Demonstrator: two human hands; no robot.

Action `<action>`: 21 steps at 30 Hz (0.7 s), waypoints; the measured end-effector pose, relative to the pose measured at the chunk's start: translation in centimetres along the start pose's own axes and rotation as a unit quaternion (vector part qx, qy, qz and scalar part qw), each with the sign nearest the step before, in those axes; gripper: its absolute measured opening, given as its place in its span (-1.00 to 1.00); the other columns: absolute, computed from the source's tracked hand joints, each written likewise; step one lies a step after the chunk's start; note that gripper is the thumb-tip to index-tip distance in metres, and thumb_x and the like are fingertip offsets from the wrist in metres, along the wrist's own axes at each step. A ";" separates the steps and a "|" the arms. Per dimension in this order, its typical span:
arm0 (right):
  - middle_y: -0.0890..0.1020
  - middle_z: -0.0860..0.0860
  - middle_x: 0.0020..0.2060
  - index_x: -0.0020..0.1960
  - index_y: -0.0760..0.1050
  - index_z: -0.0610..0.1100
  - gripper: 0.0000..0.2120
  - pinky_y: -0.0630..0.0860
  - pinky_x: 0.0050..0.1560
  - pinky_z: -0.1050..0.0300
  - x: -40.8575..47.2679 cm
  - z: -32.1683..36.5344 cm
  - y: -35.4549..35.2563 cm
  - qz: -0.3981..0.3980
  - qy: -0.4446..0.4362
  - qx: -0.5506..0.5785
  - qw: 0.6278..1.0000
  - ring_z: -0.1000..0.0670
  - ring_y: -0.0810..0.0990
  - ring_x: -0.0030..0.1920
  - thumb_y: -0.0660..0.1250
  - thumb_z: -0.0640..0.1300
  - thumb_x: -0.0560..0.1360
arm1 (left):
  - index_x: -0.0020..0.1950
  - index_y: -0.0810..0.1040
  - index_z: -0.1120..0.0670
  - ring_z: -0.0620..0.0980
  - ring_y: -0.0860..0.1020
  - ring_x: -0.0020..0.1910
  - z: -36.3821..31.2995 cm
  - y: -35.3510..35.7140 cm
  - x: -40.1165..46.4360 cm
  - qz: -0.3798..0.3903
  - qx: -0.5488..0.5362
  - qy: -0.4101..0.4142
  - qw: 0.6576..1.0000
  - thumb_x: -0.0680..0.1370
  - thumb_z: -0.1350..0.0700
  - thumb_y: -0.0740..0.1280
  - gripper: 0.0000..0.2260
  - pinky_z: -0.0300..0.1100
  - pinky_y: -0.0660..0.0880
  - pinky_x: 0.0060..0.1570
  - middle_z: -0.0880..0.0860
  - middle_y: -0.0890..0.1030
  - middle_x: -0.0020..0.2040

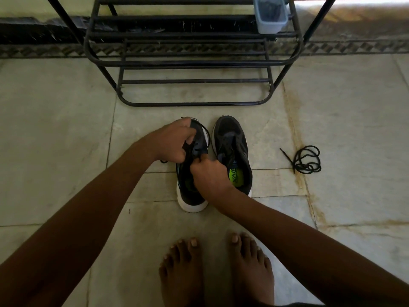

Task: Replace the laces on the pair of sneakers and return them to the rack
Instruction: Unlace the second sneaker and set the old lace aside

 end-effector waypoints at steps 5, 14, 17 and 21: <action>0.53 -0.23 0.13 0.25 0.47 -0.31 -0.76 0.54 -0.10 -0.07 0.1 0.0 0.0 -0.002 0.001 0.001 1.000 -0.30 0.65 -0.04 0.17 -0.21 0.66 | -0.10 0.42 0.05 0.03 0.45 -0.15 -0.2 -1.1 0.3 -0.074 0.023 0.003 0.997 0.54 0.26 0.30 -0.87 -0.04 0.37 -0.24 0.19 0.53 -0.01; 0.52 -0.23 0.16 0.33 0.43 -0.31 -0.70 0.57 -0.07 -0.10 0.2 0.0 0.3 -0.002 -0.008 -0.002 1.000 -0.29 0.64 -0.01 0.20 -0.18 0.67 | -0.03 0.42 0.09 0.09 0.63 -0.13 3.3 -1.7 -1.2 -0.215 -0.610 -0.087 0.758 0.66 0.36 0.20 -0.82 0.02 0.55 0.08 0.12 0.62 -0.18; 0.51 -0.24 0.17 0.34 0.43 -0.30 -0.69 0.57 -0.07 -0.10 0.2 -0.1 0.3 0.001 -0.010 -0.004 1.000 -0.29 0.64 -0.01 0.19 -0.16 0.67 | -0.10 0.39 0.09 -0.06 0.35 -0.40 3.8 -1.5 -1.4 -0.246 -0.723 -0.130 0.632 0.58 0.45 0.08 -0.72 -0.09 0.43 -0.24 0.05 0.43 -0.31; 0.52 -0.23 0.16 0.33 0.44 -0.29 -0.70 0.57 -0.07 -0.08 0.2 -0.1 0.4 0.004 -0.011 0.000 1.000 -0.27 0.64 -0.03 0.22 -0.14 0.67 | -0.05 0.43 0.06 -0.22 0.44 -0.29 2.5 -4.3 -1.9 -0.328 -0.366 -0.109 0.864 0.58 0.35 0.26 -0.82 -0.24 0.43 -0.25 -0.05 0.47 -0.21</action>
Point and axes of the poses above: each hand's wrist, its own x-axis towards the middle knuckle, its own y-axis out of the palm, z = x × y, the point moved 7 cm from there along x, towards the middle knuckle
